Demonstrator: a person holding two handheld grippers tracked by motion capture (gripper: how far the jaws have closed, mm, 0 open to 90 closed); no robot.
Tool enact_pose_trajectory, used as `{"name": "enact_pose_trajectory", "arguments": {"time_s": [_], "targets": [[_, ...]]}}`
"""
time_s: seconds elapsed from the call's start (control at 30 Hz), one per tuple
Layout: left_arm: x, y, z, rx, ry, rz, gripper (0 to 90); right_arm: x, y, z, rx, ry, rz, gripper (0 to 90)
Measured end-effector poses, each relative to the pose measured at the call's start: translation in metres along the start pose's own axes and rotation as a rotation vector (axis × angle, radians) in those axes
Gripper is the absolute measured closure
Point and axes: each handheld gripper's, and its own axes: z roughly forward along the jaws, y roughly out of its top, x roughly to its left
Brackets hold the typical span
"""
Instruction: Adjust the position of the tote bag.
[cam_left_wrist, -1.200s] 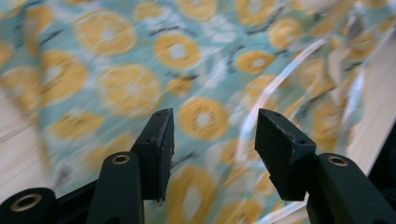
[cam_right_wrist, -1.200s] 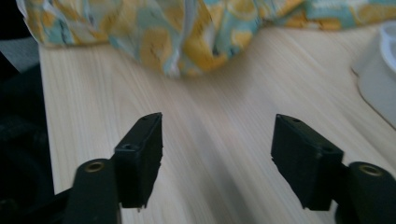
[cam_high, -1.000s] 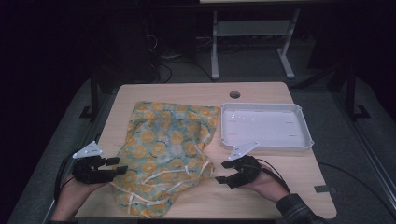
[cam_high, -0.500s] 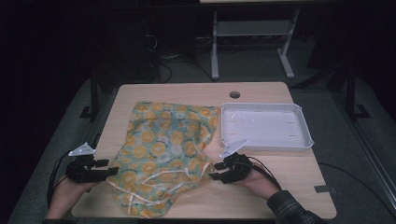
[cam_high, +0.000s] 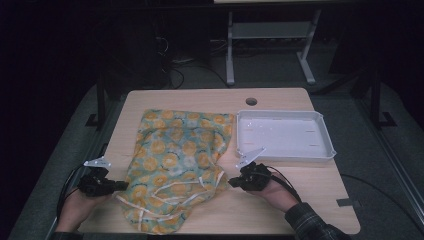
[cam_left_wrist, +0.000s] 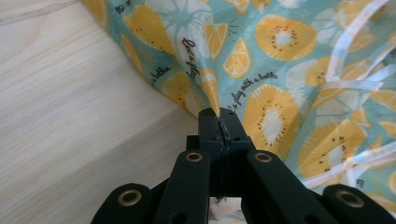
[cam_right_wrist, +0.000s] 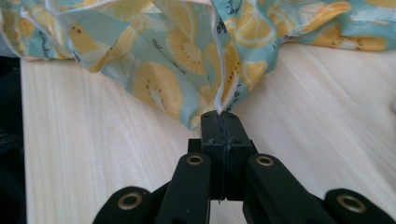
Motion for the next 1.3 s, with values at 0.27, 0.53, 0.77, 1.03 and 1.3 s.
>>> {"name": "enact_pose_trajectory", "arguments": {"time_s": [0.27, 0.53, 0.77, 1.03, 1.3], "targets": [[-0.017, 0.007, 0.009, -0.022, -0.083, 0.023, 89.1, -0.017, -0.006, -0.014, 0.003, -0.069, -0.001, 89.5], [-0.039, 0.013, 0.024, -0.003, -0.146, 0.071, 89.0, -0.041, -0.015, -0.023, 0.018, -0.138, 0.009, 89.6], [-0.041, 0.008, 0.023, -0.005, -0.085, 0.078, 71.7, -0.050, -0.020, -0.023, 0.042, -0.108, 0.038, 81.6], [-0.070, 0.017, -0.007, -0.128, -0.051, 0.112, 61.6, -0.046, -0.017, -0.058, -0.006, -0.097, 0.015, 57.7], [-0.102, 0.024, 0.010, -0.085, -0.094, 0.182, 54.8, -0.037, 0.009, -0.080, -0.114, -0.047, -0.039, 53.8]]}}
